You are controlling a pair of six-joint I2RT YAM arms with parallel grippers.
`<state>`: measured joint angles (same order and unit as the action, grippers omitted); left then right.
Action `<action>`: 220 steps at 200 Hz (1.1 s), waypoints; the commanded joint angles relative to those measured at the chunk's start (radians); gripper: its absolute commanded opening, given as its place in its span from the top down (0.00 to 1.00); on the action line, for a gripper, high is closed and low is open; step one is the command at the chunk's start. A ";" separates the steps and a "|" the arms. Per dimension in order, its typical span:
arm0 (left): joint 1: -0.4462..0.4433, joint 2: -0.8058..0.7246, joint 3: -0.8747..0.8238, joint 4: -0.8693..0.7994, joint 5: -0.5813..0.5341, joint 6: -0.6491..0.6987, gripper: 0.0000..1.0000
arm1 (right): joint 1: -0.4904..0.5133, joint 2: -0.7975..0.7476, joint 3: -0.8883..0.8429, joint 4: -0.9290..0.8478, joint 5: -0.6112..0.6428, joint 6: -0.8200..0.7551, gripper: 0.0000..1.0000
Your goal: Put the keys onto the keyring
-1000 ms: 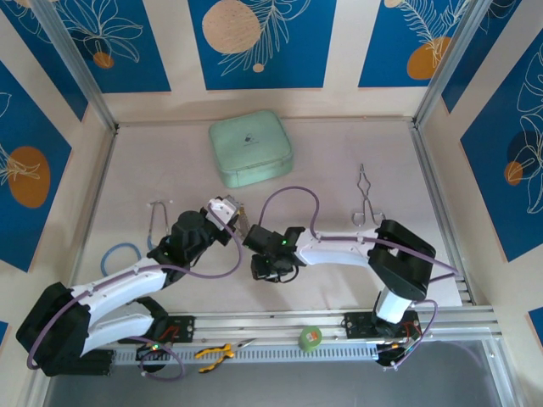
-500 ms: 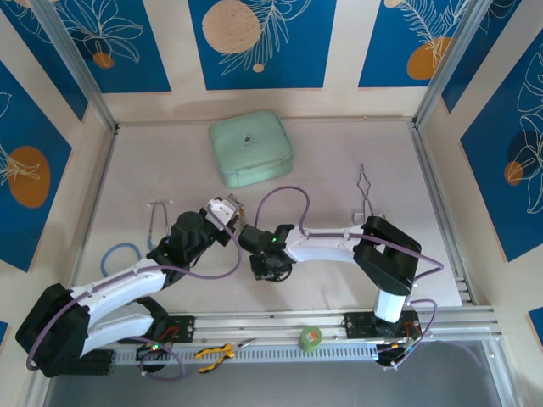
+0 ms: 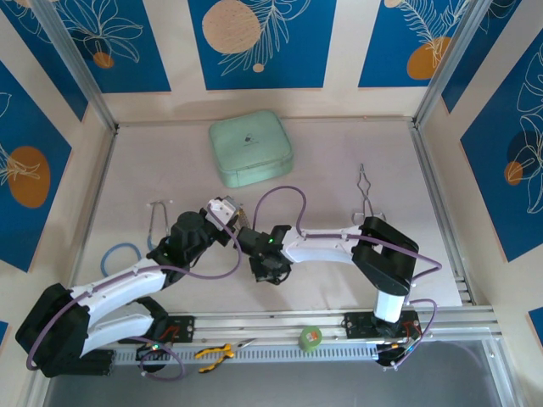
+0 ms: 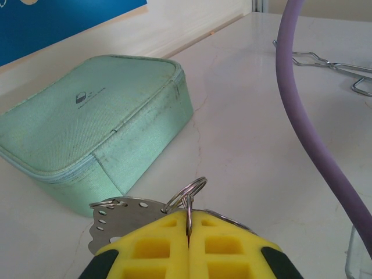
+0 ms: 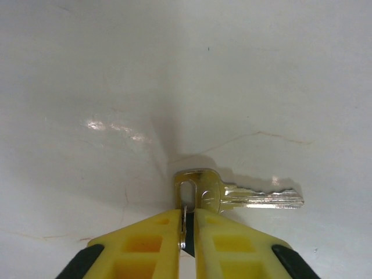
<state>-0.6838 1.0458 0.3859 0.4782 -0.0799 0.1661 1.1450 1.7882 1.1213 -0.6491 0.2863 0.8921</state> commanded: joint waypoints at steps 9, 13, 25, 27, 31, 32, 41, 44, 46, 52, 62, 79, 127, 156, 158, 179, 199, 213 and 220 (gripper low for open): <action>-0.007 -0.019 -0.004 0.020 0.003 0.020 1.00 | 0.010 0.017 0.031 -0.040 0.028 0.008 0.90; -0.008 -0.019 -0.003 0.019 0.003 0.022 1.00 | 0.011 0.016 0.031 -0.041 0.028 0.008 0.91; -0.008 -0.019 -0.004 0.019 0.002 0.025 1.00 | 0.012 0.016 0.030 -0.041 0.028 0.007 0.94; -0.008 -0.019 -0.004 0.019 0.003 0.025 1.00 | 0.011 0.016 0.030 -0.040 0.029 0.006 0.94; -0.008 -0.021 -0.003 0.018 0.003 0.026 1.00 | 0.011 0.015 0.030 -0.041 0.029 0.007 0.95; -0.008 -0.020 -0.003 0.019 0.003 0.026 1.00 | 0.011 0.015 0.029 -0.040 0.029 0.006 0.95; -0.008 -0.023 -0.004 0.017 0.004 0.027 1.00 | 0.010 0.011 0.029 -0.040 0.031 0.004 0.99; -0.008 -0.023 -0.003 0.017 0.004 0.028 1.00 | 0.011 0.010 0.029 -0.040 0.033 0.004 1.00; -0.008 -0.023 -0.002 0.016 0.005 0.028 1.00 | 0.011 0.007 0.028 -0.040 0.035 0.004 1.00; -0.008 -0.024 -0.002 0.014 0.006 0.029 1.00 | 0.011 -0.001 0.026 -0.040 0.041 0.002 1.00; -0.007 -0.026 -0.002 0.011 0.008 0.032 1.00 | 0.012 -0.022 0.018 -0.033 0.054 -0.002 1.00; -0.008 -0.027 0.002 0.005 0.018 0.040 1.00 | 0.010 -0.080 -0.012 -0.012 0.078 -0.018 1.00; -0.009 -0.010 0.056 -0.063 0.140 0.084 1.00 | -0.028 -0.374 -0.253 0.190 0.106 -0.155 1.00; -0.011 -0.014 0.091 -0.111 0.213 0.114 1.00 | -0.100 -0.608 -0.399 0.327 0.005 -0.369 1.00; -0.012 -0.015 0.092 -0.111 0.219 0.116 1.00 | -0.107 -0.623 -0.408 0.337 -0.009 -0.384 1.00; -0.012 -0.034 0.092 -0.121 0.271 0.124 1.00 | -0.212 -0.792 -0.506 0.424 -0.219 -0.493 1.00; -0.013 -0.062 0.081 -0.130 0.319 0.134 1.00 | -0.325 -0.940 -0.589 0.501 -0.411 -0.526 1.00; -0.012 -0.080 0.072 -0.134 0.337 0.136 1.00 | -0.385 -1.022 -0.624 0.516 -0.485 -0.545 1.00; -0.013 -0.089 0.067 -0.135 0.343 0.136 1.00 | -0.409 -1.056 -0.635 0.511 -0.505 -0.551 1.00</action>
<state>-0.6857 1.0046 0.4435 0.3340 0.1814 0.2760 0.7986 0.8288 0.5289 -0.2226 0.0025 0.4339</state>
